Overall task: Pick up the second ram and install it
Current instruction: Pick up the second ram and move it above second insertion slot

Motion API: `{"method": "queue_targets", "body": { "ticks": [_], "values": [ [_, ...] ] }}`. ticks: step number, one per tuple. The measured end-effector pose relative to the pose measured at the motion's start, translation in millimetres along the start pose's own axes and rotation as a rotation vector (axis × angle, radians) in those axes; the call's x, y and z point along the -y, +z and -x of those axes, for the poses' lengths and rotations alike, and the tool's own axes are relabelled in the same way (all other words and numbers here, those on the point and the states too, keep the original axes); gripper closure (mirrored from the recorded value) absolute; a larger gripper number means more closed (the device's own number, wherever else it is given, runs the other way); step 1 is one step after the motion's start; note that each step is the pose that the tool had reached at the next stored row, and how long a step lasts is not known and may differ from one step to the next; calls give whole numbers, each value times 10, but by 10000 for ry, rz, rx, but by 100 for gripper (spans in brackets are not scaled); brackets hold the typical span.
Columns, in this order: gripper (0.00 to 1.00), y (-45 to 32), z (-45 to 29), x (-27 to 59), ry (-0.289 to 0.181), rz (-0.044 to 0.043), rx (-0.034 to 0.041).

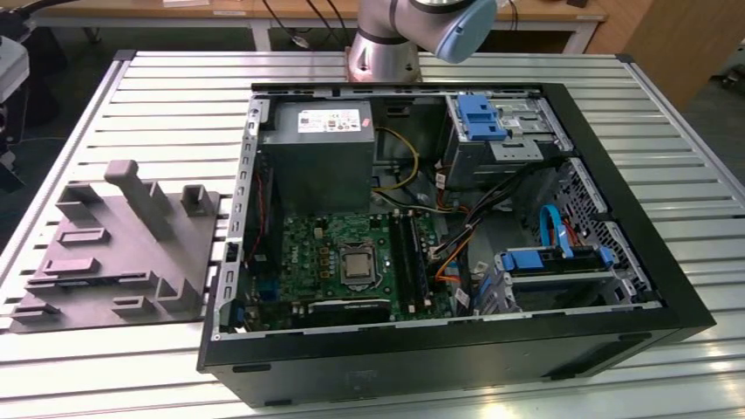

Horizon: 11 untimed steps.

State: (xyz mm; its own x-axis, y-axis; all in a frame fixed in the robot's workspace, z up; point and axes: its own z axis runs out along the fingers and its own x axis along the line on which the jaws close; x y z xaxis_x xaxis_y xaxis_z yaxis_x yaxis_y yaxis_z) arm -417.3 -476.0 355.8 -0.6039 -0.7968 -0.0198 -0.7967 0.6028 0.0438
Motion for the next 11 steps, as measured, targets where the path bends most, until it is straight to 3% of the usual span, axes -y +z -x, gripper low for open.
{"method": "queue_targets", "body": {
  "ticks": [11],
  "values": [
    [90,17,0,1,-2003,40,-87]
  ]
}}
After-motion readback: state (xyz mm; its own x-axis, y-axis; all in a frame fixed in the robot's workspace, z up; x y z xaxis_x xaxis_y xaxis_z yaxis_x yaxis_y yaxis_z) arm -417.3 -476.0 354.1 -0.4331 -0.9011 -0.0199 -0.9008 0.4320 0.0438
